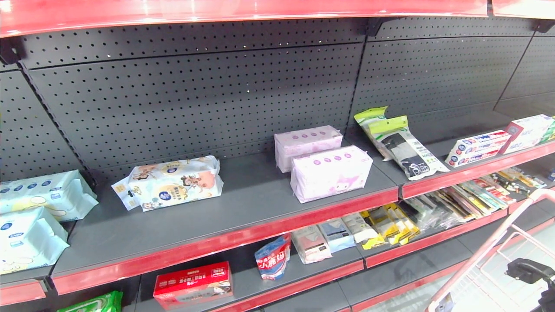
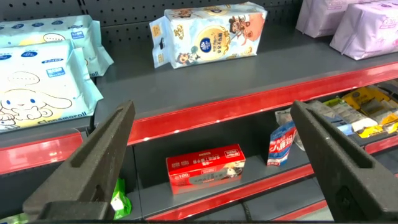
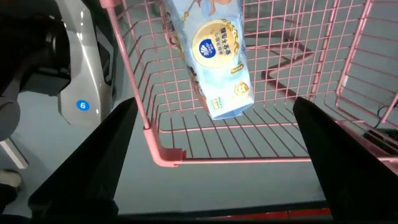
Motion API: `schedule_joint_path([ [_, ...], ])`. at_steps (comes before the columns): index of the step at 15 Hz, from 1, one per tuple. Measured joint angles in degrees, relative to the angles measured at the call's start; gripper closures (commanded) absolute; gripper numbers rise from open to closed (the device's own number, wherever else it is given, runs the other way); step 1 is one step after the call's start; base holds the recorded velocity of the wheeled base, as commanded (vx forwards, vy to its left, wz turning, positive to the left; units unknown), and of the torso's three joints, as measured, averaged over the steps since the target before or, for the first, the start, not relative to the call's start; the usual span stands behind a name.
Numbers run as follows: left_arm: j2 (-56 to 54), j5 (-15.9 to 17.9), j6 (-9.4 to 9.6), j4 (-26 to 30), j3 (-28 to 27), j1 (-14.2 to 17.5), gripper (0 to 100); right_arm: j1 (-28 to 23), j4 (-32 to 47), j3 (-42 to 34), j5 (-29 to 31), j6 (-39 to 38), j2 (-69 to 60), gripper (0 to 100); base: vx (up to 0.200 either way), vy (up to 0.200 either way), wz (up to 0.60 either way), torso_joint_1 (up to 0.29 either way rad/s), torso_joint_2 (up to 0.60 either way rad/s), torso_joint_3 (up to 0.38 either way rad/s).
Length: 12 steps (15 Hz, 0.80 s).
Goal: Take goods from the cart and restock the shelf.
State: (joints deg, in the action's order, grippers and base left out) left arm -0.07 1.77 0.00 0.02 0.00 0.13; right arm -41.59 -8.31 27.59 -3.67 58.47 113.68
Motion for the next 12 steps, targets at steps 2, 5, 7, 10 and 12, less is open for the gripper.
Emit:
schedule_joint_path([
  [2, 0.0, 0.0, 0.00, 0.0, 0.0, 0.0, 0, -0.6, -0.2, 0.0, 0.0, 2.4, -0.1, 0, 0.000, 0.000, 0.00, -0.083, 0.18, 0.102],
  [5, 0.0, 0.0, 0.00, 0.0, 0.0, 0.0, 0, -1.0, -0.5, -0.1, 0.0, 5.0, -0.1, 0, 0.000, 0.000, 0.00, -0.094, 0.21, 0.108],
  [7, 0.0, 0.0, 0.00, 0.0, 0.0, 0.0, 0, -1.0, -0.5, 0.0, 0.0, 6.8, -0.1, 0, 0.000, 0.000, 0.00, -0.107, 0.24, 0.139],
  [10, 0.0, 0.0, 0.00, 0.0, 0.0, 0.0, 0, -1.0, -0.5, -0.1, 0.0, 8.1, -0.3, 0, 0.000, 0.000, 0.00, -0.131, 0.30, 0.157],
  [12, 0.0, 0.0, 0.00, 0.0, 0.0, 0.0, 0, -1.0, -0.4, -0.2, 0.0, 8.7, -0.6, 0, 0.000, 0.000, 0.00, -0.149, 0.32, 0.166],
])
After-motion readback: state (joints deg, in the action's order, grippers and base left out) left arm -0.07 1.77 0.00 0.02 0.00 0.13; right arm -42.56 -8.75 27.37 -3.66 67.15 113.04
